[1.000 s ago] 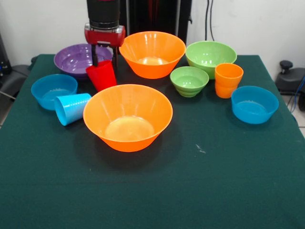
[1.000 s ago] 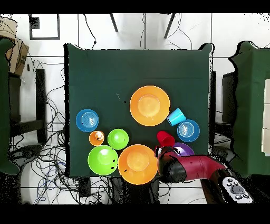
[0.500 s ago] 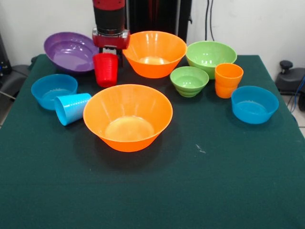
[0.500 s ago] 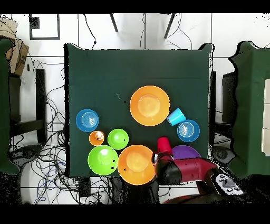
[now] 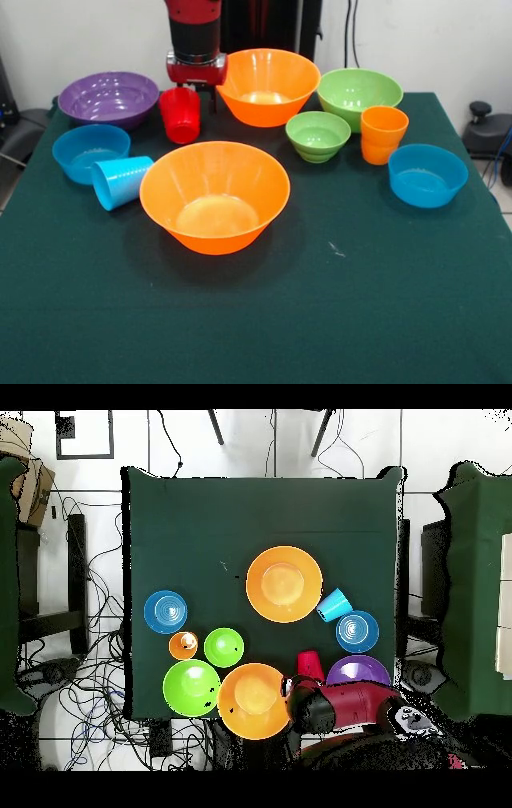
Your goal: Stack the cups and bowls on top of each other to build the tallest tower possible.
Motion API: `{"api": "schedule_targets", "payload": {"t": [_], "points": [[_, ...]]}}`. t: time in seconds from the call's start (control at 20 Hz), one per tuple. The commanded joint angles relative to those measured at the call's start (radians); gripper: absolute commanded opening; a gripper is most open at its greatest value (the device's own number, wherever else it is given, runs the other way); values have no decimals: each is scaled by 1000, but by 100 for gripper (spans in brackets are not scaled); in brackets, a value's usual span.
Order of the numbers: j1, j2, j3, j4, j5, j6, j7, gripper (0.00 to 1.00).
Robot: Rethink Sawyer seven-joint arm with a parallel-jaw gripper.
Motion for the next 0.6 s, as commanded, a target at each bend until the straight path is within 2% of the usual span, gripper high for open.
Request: {"api": "schedule_targets", "payload": {"t": [0.05, 0.25, 0.6], "points": [[-21, 11, 121, -100, 4, -19, 20, 100], [-25, -14, 129, -90, 9, -4, 16, 100], [-78, -50, 166, -26, 53, 23, 25, 100]]}}
